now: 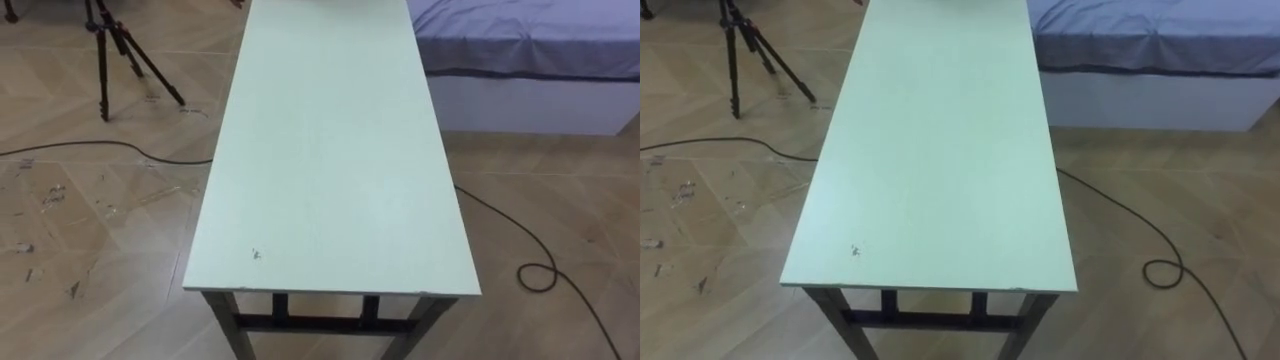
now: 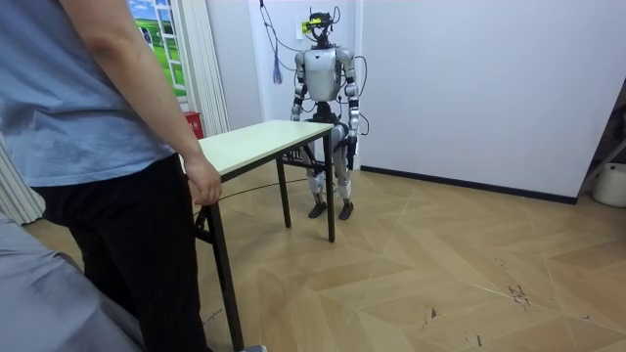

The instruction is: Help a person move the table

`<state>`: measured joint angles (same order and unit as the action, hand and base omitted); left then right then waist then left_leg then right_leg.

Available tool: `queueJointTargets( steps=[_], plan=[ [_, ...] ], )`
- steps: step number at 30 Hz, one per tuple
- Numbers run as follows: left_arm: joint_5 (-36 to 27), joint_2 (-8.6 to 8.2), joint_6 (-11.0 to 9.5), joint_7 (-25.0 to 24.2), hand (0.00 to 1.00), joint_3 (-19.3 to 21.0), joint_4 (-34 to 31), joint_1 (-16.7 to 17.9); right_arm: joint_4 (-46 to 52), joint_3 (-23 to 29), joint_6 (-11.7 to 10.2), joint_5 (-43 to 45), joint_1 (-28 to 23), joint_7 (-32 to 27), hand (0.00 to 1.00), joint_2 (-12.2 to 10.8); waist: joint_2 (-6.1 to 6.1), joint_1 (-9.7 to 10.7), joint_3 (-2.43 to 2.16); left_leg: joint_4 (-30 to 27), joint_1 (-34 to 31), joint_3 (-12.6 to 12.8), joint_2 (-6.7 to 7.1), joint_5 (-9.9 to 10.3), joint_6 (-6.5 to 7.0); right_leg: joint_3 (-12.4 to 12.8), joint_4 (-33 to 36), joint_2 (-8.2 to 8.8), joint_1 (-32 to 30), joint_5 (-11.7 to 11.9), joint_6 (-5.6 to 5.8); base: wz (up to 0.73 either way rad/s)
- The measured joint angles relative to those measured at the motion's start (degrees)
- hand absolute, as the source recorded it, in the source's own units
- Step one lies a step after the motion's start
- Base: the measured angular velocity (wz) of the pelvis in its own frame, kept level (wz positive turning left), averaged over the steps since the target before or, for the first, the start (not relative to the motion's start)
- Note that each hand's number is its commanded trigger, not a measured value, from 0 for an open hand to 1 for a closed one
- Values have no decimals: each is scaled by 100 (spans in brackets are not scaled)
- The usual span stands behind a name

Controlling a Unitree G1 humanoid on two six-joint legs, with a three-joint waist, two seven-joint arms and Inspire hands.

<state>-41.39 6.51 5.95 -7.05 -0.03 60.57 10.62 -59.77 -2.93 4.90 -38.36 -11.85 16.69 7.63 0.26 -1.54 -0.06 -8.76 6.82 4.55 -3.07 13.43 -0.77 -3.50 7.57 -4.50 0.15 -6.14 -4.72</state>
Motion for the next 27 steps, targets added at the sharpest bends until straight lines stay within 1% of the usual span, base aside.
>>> queueJointTargets(
  steps=[1,2,3,4,5,6,7,9,10,12,13,14,15,16,18,19,21,23,24,27],
  plan=[
    [-78,9,-5,-46,0,-94,-60,-10,19,-46,1,-6,1,22,0,29,6,2,5,0,-5,-1,1,0,0,-19,15,5,-6,-2,0,6],
    [-166,30,-21,-123,0,-306,-129,-6,73,-160,2,-7,-6,50,0,72,8,-5,10,0,-18,1,2,0,0,-43,25,10,-11,-3,0,4],
    [-194,111,-39,-172,0,-534,-180,-13,156,-311,8,-5,-15,55,0,131,1,-8,13,0,-24,1,2,0,0,-54,23,10,-16,-3,-1,0],
    [-199,146,-41,-201,0,-623,-227,-15,222,-374,4,-7,-29,56,0,151,7,-7,9,0,-30,2,2,0,0,-61,21,10,-21,-4,-2,0],
    [-226,196,-32,-219,0,-796,-391,-4,371,-493,5,-10,-77,57,0,203,6,0,9,0,-31,4,2,0,0,-52,23,10,-37,-5,-2,0],
    [-236,238,-26,-232,0,-939,-558,43,542,-554,9,-15,-144,59,0,242,6,-10,22,2,-31,4,2,0,0,-44,28,12,-40,-5,-2,0],
    [-282,260,-24,-243,0,-991,-599,51,619,-607,11,-12,-177,58,0,261,7,-8,23,2,-29,8,2,0,0,-43,35,13,-41,-5,-2,0],
    [-426,373,13,-247,0,-1163,-1092,236,1246,-751,62,-8,-391,60,0,373,10,-19,24,1,-30,22,4,0,0,-41,42,17,-44,-5,-1,0],
    [-440,394,42,-247,0,-1181,-1227,267,1424,-798,96,-13,-442,62,0,406,10,-2,25,0,-31,23,7,0,0,-47,43,22,-46,-6,1,3],
    [-862,462,132,-247,0,-1369,-1817,311,1950,-987,153,-121,-529,98,0,568,10,12,30,1,-31,19,12,0,0,-95,54,38,-36,-11,9,11],
    [-1000,465,134,-247,0,-1447,-2037,331,2046,-1030,161,-223,-530,118,0,593,9,15,31,1,-32,18,14,0,0,-114,57,45,-34,-13,12,13],
    [-1222,495,133,-264,0,-1627,-2465,351,2231,-1099,169,-423,-519,189,0,604,2,23,29,0,-32,17,16,0,0,-131,67,53,-31,-17,19,8],
    [-1414,488,127,-278,0,-1800,-2843,389,2384,-1157,170,-612,-510,275,0,589,-5,35,31,0,-33,16,17,0,1,-133,95,57,-31,-29,20,5],
    [-1519,490,131,-293,0,-1905,-3013,417,2474,-1218,182,-691,-509,312,0,569,-8,48,33,0,-34,15,18,-1,1,-134,118,60,-33,-42,21,0],
    [-1993,528,178,-370,0,-2287,-3668,462,2948,-1512,230,-902,-505,437,0,560,11,131,20,-14,-20,15,25,-1,1,-136,124,65,-30,-51,28,0],
    [-2057,545,218,-392,0,-2345,-3834,484,3072,-1563,237,-913,-525,464,0,561,15,138,20,-21,-18,16,26,-1,0,-134,126,65,-34,-51,28,0],
    [-2223,650,329,-522,0,-2515,-4296,529,3404,-1735,319,-989,-554,533,0,590,16,189,21,-30,-17,18,26,-1,0,-133,129,64,-31,-50,26,0],
    [-2222,741,404,-582,0,-2551,-4569,545,3561,-1822,342,-1119,-556,594,0,644,14,182,22,-32,-7,16,26,-1,0,-131,127,59,-27,-50,26,-4],
    [-2220,787,415,-624,0,-2552,-4699,543,3579,-1842,342,-1136,-542,646,0,645,11,186,23,-32,9,16,25,-1,0,-129,126,57,-16,-50,26,-5],
    [-2220,852,424,-637,0,-2518,-4935,539,3593,-1842,354,-1135,-488,688,0,642,15,186,25,-31,40,15,29,-1,0,-123,124,60,19,-51,26,0]
  ],
)
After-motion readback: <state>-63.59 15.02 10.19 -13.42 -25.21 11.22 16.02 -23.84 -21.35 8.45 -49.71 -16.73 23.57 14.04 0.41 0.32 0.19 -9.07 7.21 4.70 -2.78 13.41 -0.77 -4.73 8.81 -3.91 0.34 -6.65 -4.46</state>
